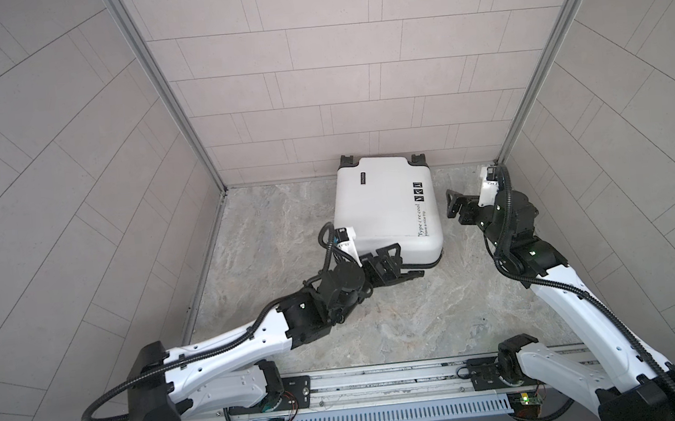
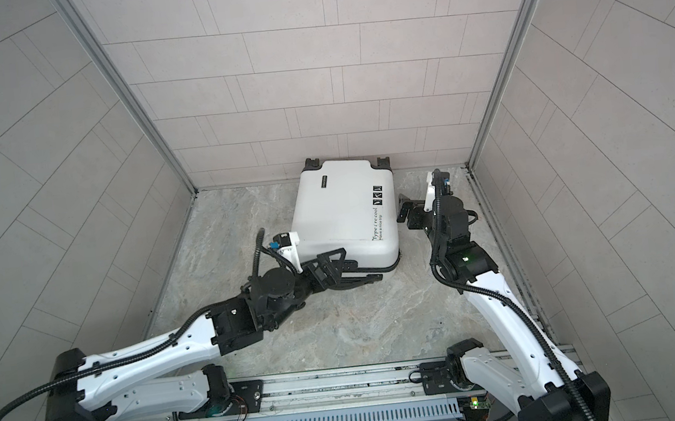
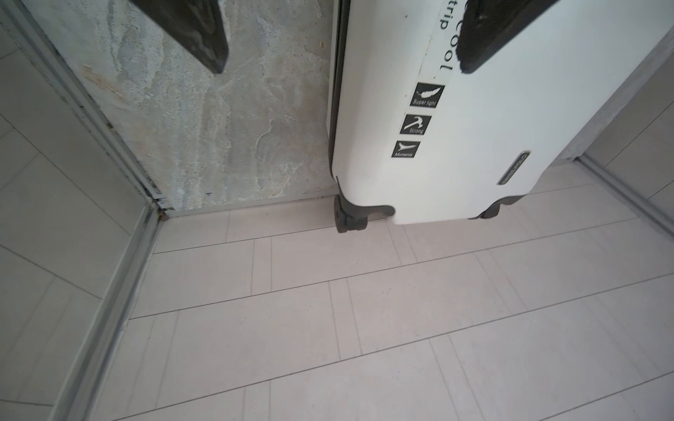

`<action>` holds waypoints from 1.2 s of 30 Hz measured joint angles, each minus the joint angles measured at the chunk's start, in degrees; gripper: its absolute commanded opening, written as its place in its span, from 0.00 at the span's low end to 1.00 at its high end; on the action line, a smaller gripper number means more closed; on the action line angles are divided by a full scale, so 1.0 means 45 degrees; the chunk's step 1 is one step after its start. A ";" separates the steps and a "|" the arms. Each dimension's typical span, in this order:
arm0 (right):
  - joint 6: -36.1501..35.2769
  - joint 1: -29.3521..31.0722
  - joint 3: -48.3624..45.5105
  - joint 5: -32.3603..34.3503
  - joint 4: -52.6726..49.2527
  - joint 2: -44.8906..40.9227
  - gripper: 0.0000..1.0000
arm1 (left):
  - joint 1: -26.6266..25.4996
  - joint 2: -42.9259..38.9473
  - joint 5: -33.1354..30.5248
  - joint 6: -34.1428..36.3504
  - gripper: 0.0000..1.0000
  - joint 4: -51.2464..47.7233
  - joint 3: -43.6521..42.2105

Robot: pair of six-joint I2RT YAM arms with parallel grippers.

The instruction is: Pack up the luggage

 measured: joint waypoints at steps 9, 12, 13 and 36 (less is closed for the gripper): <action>-0.0131 0.0000 0.0063 0.1452 0.1404 0.0554 1.00 | 0.0724 0.0214 -0.1520 0.9452 1.00 0.1928 0.1375; -0.0607 -0.0058 0.0486 0.1559 0.1729 0.1413 1.00 | 0.2516 0.1311 -0.1496 1.0234 1.00 0.1914 0.2322; -0.0792 -0.0121 0.0699 0.1593 0.1783 0.1792 1.00 | 0.3453 0.1642 -0.1409 1.0219 1.00 0.2059 0.2424; -0.2322 -0.2725 -0.7567 0.4299 0.5795 0.1914 1.00 | 1.1608 0.3322 -0.2191 0.8782 1.00 0.3895 -0.4167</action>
